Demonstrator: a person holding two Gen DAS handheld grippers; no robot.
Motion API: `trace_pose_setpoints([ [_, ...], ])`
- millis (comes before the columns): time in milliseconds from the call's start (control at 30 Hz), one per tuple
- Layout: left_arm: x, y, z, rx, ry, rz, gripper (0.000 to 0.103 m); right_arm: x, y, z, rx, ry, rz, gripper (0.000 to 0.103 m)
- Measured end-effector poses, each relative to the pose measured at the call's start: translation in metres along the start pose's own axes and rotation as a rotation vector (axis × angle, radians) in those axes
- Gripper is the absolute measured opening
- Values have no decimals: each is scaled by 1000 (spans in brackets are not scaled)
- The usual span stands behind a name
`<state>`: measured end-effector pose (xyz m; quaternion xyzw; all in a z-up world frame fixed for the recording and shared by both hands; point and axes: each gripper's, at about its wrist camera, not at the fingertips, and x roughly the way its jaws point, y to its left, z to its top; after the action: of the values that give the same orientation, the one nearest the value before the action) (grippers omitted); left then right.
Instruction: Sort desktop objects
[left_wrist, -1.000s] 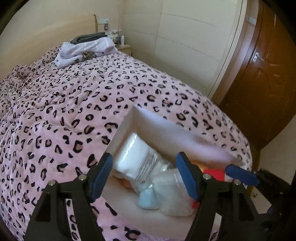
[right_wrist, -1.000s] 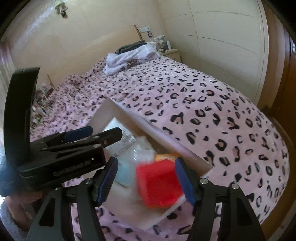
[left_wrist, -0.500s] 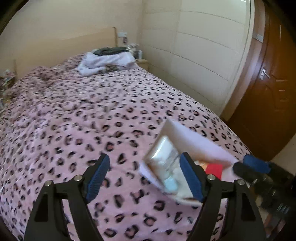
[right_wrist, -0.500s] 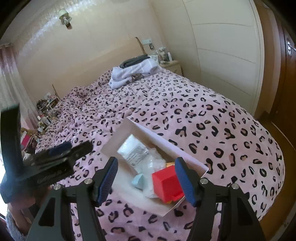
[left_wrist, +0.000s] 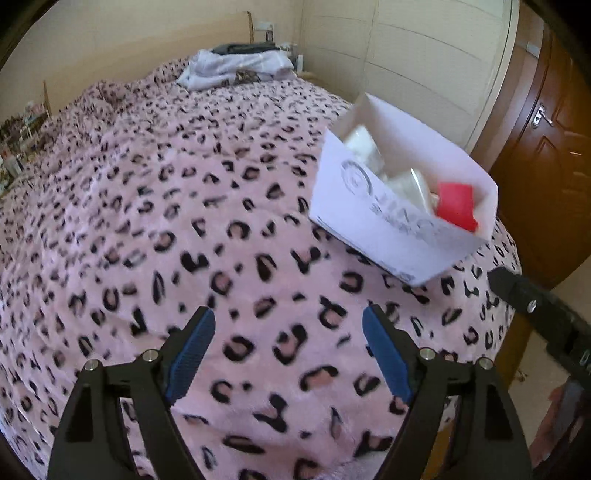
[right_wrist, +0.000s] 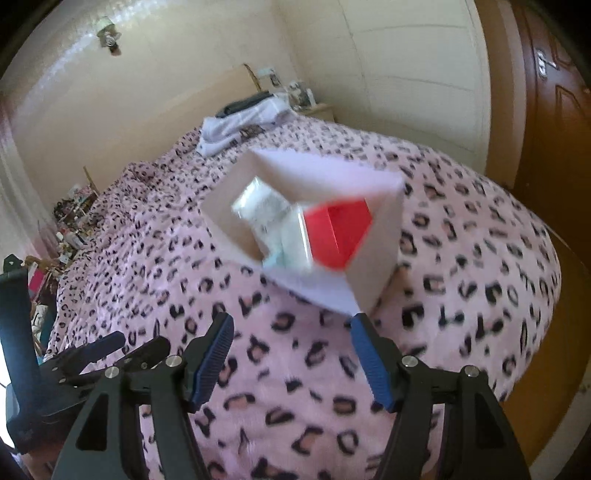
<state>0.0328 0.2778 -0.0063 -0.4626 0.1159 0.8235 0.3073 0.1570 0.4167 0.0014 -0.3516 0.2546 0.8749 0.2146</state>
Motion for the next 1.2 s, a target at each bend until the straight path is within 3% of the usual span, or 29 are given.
trace_pose_setpoints([
  [367,-4,-52,19,77,-60,-22,83,-5,-13,2,6,-12,-94,68],
  [800,8,-49,56,139,-101,-48,84,3,-4,21,40,-70,-158,68],
  [1200,31,-29,71,114,-86,-55,84,24,11,31,58,-76,-210,68],
])
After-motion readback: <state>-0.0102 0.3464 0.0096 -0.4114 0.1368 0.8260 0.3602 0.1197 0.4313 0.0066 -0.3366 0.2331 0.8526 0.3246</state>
